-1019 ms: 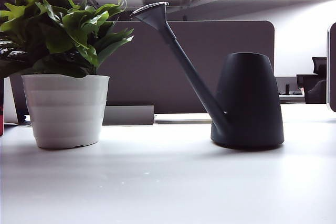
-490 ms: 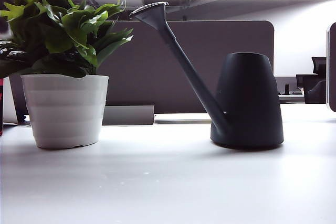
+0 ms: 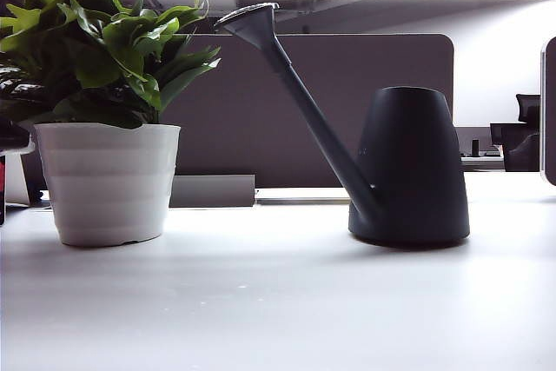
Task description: Pick up the watering can from the table, water the potted plant, and put the can back.
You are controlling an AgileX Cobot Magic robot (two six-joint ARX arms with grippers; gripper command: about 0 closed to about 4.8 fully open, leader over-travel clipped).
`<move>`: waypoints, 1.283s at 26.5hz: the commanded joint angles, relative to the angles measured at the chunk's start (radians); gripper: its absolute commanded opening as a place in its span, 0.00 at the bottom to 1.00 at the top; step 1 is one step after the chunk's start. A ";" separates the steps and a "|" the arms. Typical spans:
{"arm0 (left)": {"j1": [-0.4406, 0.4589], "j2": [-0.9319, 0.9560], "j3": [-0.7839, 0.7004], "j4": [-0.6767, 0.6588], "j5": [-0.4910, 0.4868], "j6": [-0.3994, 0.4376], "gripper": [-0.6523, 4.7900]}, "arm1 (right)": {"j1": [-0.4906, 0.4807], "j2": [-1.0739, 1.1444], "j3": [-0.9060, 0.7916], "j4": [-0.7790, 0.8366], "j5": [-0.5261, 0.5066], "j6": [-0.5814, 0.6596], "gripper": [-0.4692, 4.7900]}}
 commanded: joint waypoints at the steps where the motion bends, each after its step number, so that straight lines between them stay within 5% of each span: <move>1: 0.001 0.001 -0.005 -0.004 0.030 -0.005 0.12 | 0.002 0.001 -0.005 -0.045 -0.010 0.003 0.09; 16: 0.033 -0.004 -0.005 0.003 0.057 -0.013 0.13 | -0.004 -0.026 -0.005 -0.077 -0.010 0.003 0.09; 28: 0.613 -0.004 -0.005 0.004 0.093 -0.013 0.13 | -0.321 -0.103 -0.005 -0.060 -0.017 0.003 0.09; 34: 0.646 -0.004 -0.005 0.003 0.034 -0.013 0.13 | -0.404 -0.103 -0.005 -0.060 -0.001 0.003 0.09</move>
